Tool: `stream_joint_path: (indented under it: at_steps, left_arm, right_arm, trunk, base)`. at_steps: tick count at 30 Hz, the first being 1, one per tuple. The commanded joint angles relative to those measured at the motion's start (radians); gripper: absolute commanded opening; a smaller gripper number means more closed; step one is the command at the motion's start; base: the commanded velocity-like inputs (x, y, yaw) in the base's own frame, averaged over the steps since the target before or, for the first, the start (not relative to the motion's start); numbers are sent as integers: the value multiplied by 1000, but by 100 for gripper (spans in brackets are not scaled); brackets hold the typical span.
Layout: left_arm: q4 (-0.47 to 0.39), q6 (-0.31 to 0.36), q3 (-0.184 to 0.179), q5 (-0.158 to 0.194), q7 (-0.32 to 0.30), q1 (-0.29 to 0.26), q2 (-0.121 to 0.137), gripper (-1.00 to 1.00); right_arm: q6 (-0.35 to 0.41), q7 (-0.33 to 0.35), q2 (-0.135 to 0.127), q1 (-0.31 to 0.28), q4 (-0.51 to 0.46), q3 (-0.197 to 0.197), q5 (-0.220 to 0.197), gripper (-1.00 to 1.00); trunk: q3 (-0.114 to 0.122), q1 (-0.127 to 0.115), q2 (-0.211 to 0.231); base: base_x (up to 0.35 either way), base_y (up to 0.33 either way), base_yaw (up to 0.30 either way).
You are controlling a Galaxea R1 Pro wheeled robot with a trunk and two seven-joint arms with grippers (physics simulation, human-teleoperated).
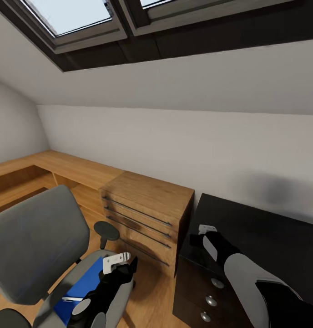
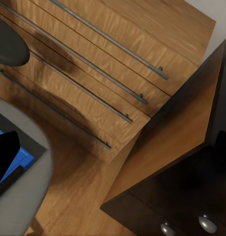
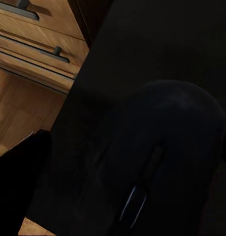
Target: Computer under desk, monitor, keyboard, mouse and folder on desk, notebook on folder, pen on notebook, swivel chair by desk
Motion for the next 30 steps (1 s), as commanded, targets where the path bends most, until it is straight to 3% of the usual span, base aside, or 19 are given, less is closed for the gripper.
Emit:
stream_joint_path:
  at_steps: [1, 21, 25, 30]
  left_arm:
    - [-2, 3, -1, 11, 9, 0, 0, 100]
    - [-1, 3, 4, 11, 9, 0, 3, 100]
    - [2, 3, 6, 11, 9, 0, 5, 100]
    - [3, 3, 9, 10, 9, 0, 6, 100]
  right_arm:
    - [5, -3, 1, 0, -2, -6, -5, 100]
    - [3, -1, -4, 0, -29, -7, -6, 100]
    - [26, -2, -4, 6, -167, -9, -7, 100]
    - [101, -5, 0, 98, -391, -9, -7, 100]
  trunk:
    - [-1, 0, -1]
    - [-1, 0, -1]
    - [-1, 0, -1]
    - [-1, 0, -1]
  base:
    - [0, 0, 0]
    - [0, 0, 0]
    - [0, 0, 0]
    - [0, 0, 0]
